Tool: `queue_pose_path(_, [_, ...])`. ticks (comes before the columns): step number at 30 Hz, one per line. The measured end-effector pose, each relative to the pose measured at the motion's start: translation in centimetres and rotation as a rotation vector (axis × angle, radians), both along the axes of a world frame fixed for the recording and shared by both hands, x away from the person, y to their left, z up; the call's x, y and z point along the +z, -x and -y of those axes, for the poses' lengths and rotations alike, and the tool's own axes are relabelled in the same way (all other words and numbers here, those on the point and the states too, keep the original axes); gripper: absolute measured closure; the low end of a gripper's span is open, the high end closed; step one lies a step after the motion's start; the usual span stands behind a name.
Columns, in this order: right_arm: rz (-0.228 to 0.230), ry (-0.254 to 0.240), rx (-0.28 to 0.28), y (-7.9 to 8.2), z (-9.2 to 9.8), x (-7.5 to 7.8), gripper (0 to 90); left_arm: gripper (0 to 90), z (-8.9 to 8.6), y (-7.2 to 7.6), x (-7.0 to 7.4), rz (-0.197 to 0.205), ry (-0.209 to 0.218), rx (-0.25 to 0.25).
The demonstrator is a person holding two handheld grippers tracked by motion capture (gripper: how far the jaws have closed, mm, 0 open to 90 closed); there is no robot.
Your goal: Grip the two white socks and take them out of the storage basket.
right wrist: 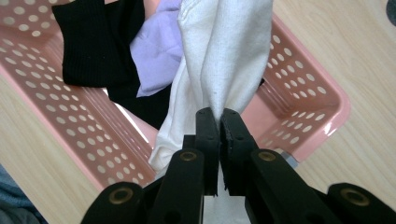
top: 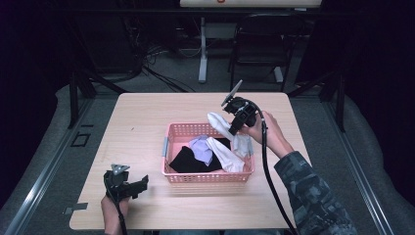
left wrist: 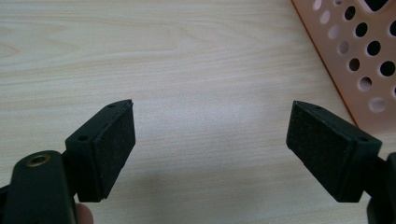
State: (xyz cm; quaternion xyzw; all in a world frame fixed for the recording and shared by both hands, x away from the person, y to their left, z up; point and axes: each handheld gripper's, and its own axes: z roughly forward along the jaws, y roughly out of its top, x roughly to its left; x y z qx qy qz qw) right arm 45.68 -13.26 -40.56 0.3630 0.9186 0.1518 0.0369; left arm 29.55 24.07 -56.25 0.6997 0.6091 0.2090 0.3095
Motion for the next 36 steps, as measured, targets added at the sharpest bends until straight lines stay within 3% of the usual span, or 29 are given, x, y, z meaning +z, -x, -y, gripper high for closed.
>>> queue_pose_path(13, [0.026, 0.001, -0.02, 0.7, 1.9, 1.6, 87.0, 15.7, 0.0, 0.0, 0.0, 0.001, -0.002, 0.002])
queue_pose_path(18, [0.066, -0.009, -0.044, 1.4, 3.8, 2.6, 87.0, 15.7, 0.0, 0.0, 0.0, 0.001, -0.002, 0.002])
queue_pose_path(36, [0.083, 0.005, -0.159, 2.0, 9.8, 3.1, 87.0, 15.7, 0.1, 0.0, 0.0, 0.001, -0.004, 0.0])
